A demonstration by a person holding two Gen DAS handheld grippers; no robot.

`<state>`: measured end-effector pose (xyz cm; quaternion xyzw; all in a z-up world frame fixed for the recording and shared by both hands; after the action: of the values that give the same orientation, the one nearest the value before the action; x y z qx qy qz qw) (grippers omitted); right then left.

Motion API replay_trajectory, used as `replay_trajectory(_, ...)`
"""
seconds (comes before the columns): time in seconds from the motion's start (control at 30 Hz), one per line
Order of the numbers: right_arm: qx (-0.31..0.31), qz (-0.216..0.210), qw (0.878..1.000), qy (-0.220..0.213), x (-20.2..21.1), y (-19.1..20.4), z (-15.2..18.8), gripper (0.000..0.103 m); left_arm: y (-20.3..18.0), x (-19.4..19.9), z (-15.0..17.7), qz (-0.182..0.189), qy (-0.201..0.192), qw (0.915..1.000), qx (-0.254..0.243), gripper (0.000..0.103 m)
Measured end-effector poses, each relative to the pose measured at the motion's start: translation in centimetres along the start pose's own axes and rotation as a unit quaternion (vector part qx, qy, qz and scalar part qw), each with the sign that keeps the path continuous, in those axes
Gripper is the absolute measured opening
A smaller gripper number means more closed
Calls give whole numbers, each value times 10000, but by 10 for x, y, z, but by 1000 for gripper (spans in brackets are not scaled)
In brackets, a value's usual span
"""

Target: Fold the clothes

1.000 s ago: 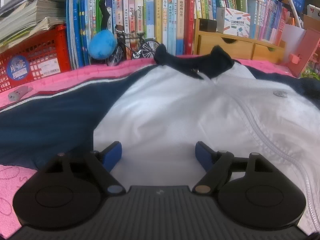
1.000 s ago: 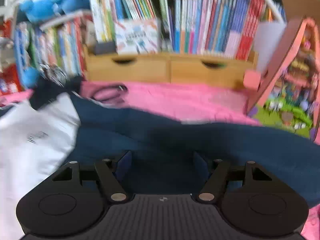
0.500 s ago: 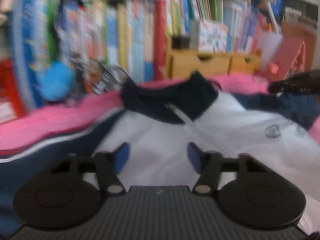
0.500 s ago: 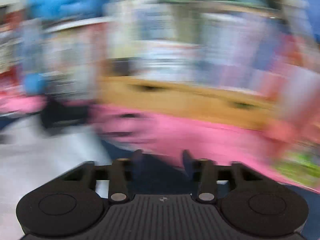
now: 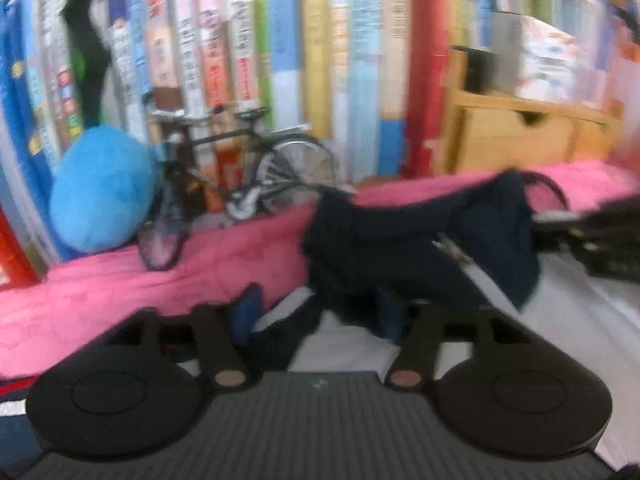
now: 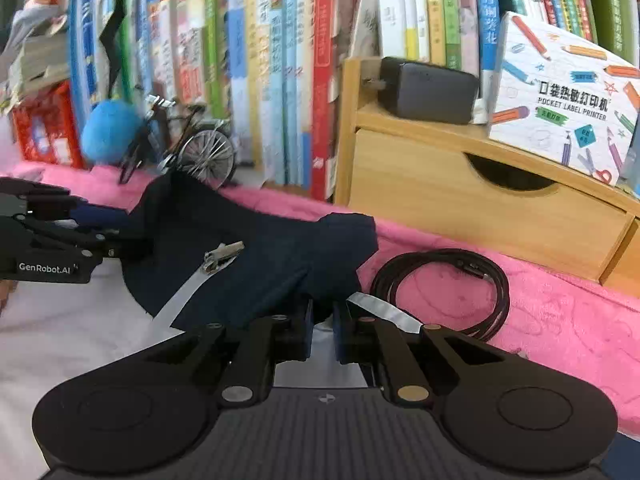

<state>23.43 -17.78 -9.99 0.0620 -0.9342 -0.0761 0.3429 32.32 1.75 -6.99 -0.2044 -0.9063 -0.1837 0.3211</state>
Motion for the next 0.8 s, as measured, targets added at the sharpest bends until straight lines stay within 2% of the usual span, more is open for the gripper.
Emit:
replay_trajectory(0.03,-180,70,9998,-2,2,-2,0,12,0,7,2,-84,42,10000,25,64)
replay_trajectory(0.1,-230,74,9997,12,22,3,6,23,-3,37,9,-116,-96,9997,197,57)
replay_trajectory(0.17,-104,2,9999,38,49,14,17,52,-12,75,18,-67,-357,9989,301,57)
replay_trajectory(0.23,142,-188,9997,38,82,30,35,59,-32,120,29,119,-605,9977,268,57)
replay_trajectory(0.3,582,-459,9970,221,120,55,72,60,-58,161,48,309,-717,9968,192,59)
replay_trajectory(0.37,1015,-711,9915,393,157,78,111,73,-87,195,75,458,-703,9965,29,59)
replay_trajectory(0.47,1544,-914,9824,527,206,95,175,75,-120,224,118,529,-547,9969,-220,59)
replay_trajectory(0.57,1463,-962,9837,410,246,90,215,82,-124,239,156,402,-352,9985,-127,62)
replay_trajectory(0.63,1150,-887,9889,314,266,72,229,87,-112,250,167,114,-332,9994,11,65)
replay_trajectory(0.8,546,-89,9982,-211,301,3,240,95,-80,274,196,-572,-302,9978,124,73)
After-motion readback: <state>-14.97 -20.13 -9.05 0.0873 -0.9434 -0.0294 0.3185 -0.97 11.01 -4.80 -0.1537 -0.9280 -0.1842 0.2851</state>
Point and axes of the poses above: each gripper's, at about its wrist camera, not at the fingertips, and x roughly against the way its jaws point, y to its left, z to its underside, the point moved 10 cm from there along -x, roughly the way its jaws point, and after that the axes turned 14 degrees about -x, right-handed, at the moved point
